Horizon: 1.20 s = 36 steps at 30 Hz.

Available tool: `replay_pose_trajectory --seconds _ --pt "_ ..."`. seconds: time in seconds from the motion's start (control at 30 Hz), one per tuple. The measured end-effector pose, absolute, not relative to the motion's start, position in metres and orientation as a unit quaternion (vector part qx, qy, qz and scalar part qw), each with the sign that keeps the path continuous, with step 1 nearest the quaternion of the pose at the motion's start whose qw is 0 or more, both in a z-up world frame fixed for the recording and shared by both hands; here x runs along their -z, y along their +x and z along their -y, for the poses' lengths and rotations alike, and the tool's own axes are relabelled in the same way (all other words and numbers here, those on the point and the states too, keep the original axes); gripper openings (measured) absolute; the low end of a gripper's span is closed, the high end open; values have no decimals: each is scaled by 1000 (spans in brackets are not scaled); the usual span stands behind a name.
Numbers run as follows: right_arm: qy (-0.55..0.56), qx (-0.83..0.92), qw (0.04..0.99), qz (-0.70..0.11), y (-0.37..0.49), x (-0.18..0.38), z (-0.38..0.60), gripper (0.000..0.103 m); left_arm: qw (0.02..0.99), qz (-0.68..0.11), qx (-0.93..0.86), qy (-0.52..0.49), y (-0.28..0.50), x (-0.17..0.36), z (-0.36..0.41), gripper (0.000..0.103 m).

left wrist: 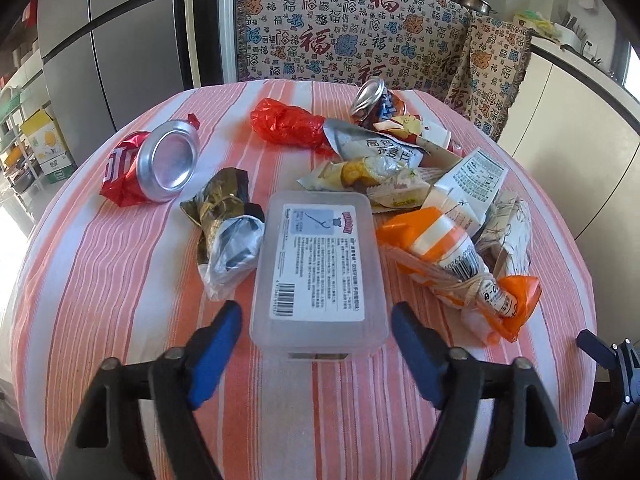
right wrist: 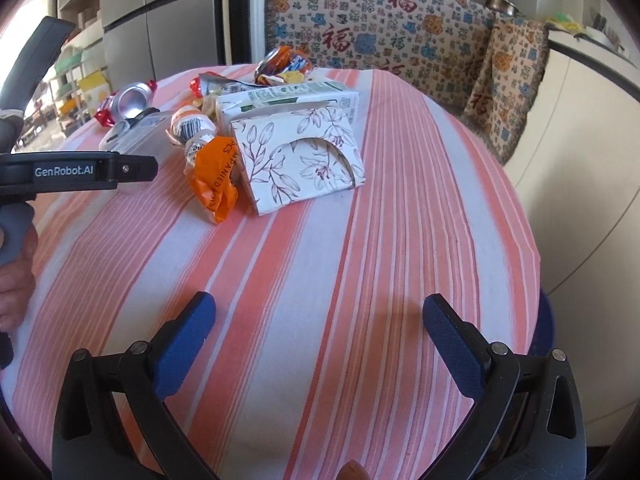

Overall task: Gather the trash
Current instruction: 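Grasp the clear plastic box with the left tool while the right tool reaches toward the orange-and-white snack bag, then grasp the orange-and-white snack bag with the right tool while the left tool lifts the box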

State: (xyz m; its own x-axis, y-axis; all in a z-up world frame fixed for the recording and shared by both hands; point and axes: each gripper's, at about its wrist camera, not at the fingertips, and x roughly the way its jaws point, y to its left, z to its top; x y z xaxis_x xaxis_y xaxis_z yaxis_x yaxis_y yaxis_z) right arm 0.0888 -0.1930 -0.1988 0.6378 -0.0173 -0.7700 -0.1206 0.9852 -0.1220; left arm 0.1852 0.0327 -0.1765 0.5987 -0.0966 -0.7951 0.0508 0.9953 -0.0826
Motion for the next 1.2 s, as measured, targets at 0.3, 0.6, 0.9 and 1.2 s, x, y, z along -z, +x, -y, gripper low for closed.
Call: replay_pose_trajectory --seconds 0.3,0.6,0.9,1.2 --pt "-71 -68 912 -398 92 175 186 102 898 -434 55 -37 128 173 -46 61" --pt "-63 -177 891 -414 133 162 137 87 902 -425 28 -66 79 169 -81 62" --pt "-43 -260 829 -494 145 189 106 71 895 -439 41 -70 83 172 -91 70" --pt "-98 -216 826 -511 188 186 87 83 890 -452 58 -14 104 170 -81 72"
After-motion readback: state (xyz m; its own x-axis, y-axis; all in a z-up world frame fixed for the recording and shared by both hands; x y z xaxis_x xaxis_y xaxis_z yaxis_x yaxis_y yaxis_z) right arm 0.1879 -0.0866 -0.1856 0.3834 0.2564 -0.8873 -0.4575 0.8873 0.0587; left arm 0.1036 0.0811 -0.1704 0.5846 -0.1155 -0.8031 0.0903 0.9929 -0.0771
